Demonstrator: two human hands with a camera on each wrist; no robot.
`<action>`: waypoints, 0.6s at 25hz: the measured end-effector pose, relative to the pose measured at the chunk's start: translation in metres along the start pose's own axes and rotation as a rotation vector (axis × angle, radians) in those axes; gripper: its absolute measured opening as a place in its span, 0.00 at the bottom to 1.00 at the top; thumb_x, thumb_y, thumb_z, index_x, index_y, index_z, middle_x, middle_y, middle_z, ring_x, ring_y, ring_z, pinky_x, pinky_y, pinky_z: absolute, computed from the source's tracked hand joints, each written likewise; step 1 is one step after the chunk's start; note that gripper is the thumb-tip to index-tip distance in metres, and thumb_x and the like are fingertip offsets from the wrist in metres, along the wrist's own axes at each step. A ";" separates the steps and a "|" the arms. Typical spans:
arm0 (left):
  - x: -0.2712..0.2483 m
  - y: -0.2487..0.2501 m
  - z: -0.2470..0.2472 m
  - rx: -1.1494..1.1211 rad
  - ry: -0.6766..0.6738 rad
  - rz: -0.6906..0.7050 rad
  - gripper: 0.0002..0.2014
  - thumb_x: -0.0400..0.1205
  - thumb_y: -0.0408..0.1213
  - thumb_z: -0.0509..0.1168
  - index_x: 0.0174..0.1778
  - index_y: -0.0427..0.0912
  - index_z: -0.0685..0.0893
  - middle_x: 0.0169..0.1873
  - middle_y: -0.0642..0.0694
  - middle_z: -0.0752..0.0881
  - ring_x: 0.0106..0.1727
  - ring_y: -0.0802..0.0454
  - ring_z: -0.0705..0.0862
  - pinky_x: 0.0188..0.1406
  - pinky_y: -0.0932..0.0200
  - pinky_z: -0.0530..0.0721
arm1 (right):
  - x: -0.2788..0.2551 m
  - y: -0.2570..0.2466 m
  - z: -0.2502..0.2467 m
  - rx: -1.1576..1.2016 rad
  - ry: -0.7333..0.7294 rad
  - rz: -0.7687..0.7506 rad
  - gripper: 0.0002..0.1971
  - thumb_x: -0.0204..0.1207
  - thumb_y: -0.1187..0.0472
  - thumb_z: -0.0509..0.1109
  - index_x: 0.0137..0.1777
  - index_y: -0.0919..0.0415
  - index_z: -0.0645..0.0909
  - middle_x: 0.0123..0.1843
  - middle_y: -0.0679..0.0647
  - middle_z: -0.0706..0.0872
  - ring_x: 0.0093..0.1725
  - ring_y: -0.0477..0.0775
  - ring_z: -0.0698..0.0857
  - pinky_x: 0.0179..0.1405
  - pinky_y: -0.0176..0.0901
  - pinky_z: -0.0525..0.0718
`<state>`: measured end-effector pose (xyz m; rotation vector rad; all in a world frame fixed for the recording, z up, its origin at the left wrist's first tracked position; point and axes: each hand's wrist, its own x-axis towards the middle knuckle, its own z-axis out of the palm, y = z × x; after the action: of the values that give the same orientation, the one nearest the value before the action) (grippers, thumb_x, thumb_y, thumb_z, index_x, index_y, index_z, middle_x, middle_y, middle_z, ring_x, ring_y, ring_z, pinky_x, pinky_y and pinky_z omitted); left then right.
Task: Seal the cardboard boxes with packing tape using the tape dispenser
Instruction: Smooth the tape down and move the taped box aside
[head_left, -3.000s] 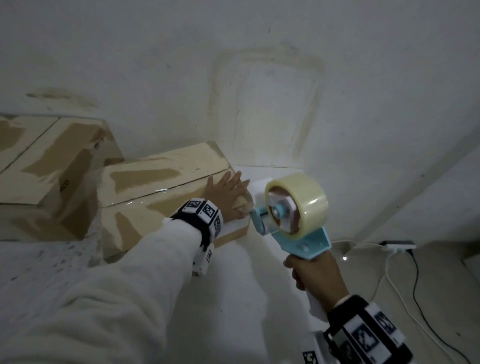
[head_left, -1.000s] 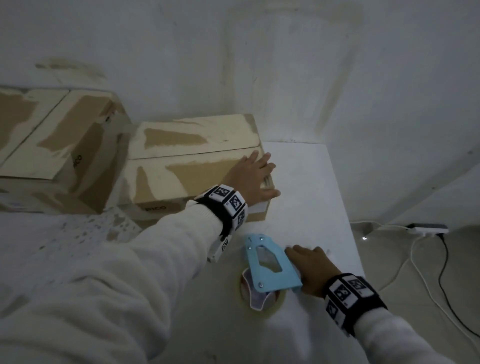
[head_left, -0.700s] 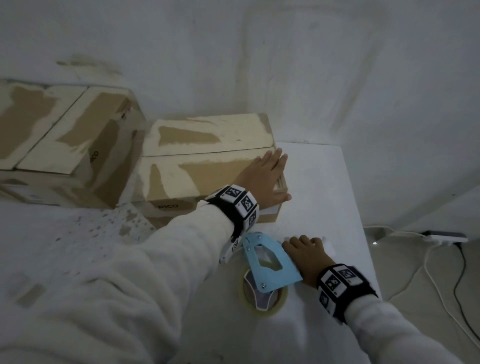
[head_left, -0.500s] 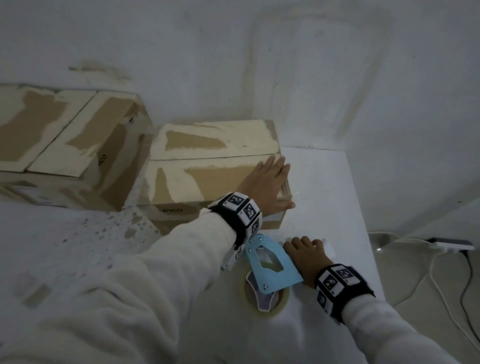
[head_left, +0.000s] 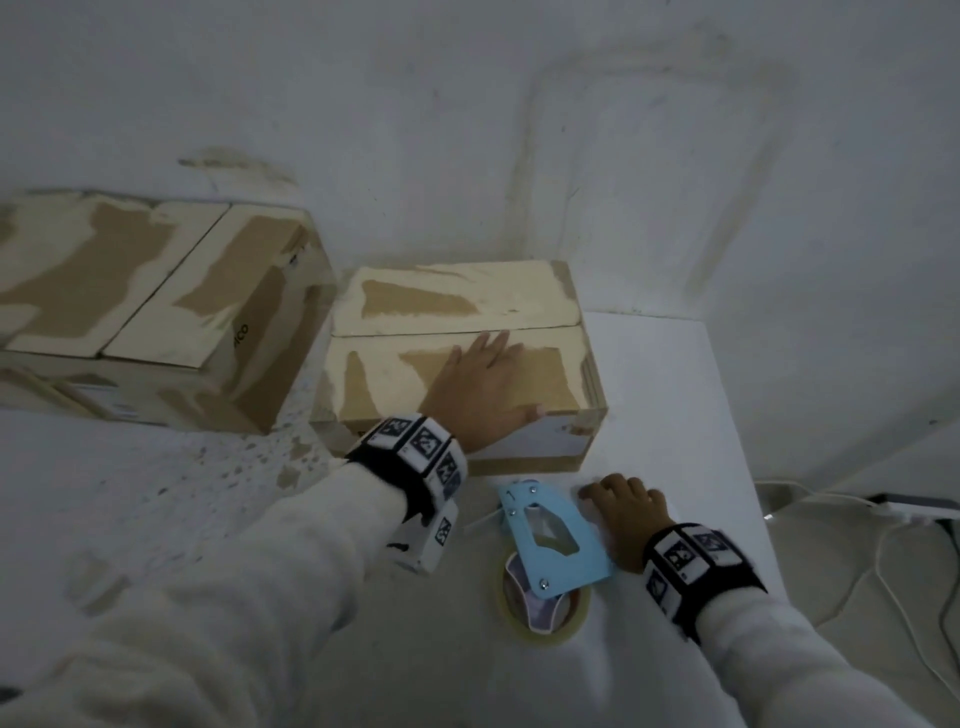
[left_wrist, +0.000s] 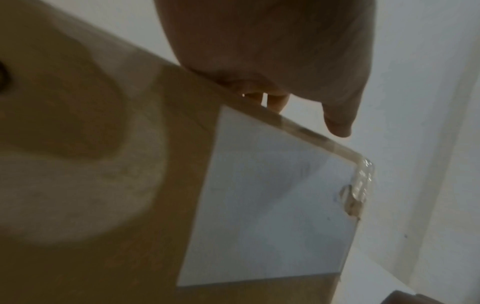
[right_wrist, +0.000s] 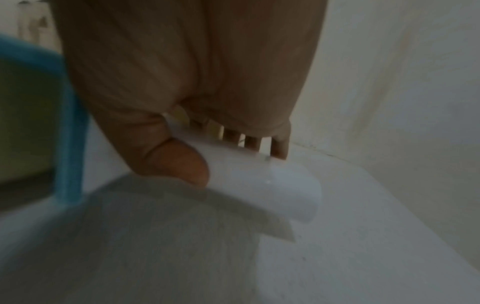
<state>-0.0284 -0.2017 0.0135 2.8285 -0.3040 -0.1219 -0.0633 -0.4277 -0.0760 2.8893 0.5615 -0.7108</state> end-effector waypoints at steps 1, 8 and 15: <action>-0.007 -0.010 -0.003 -0.048 0.031 -0.027 0.40 0.80 0.62 0.56 0.83 0.44 0.53 0.84 0.47 0.49 0.85 0.49 0.45 0.82 0.46 0.43 | 0.001 0.002 -0.009 0.112 0.065 0.040 0.30 0.70 0.64 0.67 0.73 0.52 0.65 0.72 0.56 0.67 0.71 0.62 0.68 0.66 0.52 0.69; -0.051 -0.081 -0.010 -0.237 0.349 -0.153 0.41 0.74 0.64 0.43 0.78 0.41 0.67 0.82 0.44 0.60 0.84 0.48 0.53 0.82 0.44 0.52 | 0.010 -0.024 -0.083 0.708 1.084 0.150 0.11 0.70 0.66 0.59 0.49 0.66 0.80 0.48 0.65 0.82 0.51 0.63 0.77 0.47 0.44 0.66; -0.068 -0.118 -0.002 -0.196 0.247 -0.306 0.57 0.67 0.77 0.33 0.80 0.32 0.58 0.83 0.37 0.51 0.84 0.43 0.46 0.81 0.50 0.49 | 0.040 -0.040 -0.079 0.561 0.667 0.111 0.34 0.79 0.44 0.44 0.81 0.63 0.54 0.85 0.59 0.55 0.84 0.57 0.54 0.80 0.56 0.54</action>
<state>-0.0713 -0.0762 -0.0162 2.6370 0.1856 0.1270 -0.0115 -0.3625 -0.0259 3.6418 0.2692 0.1818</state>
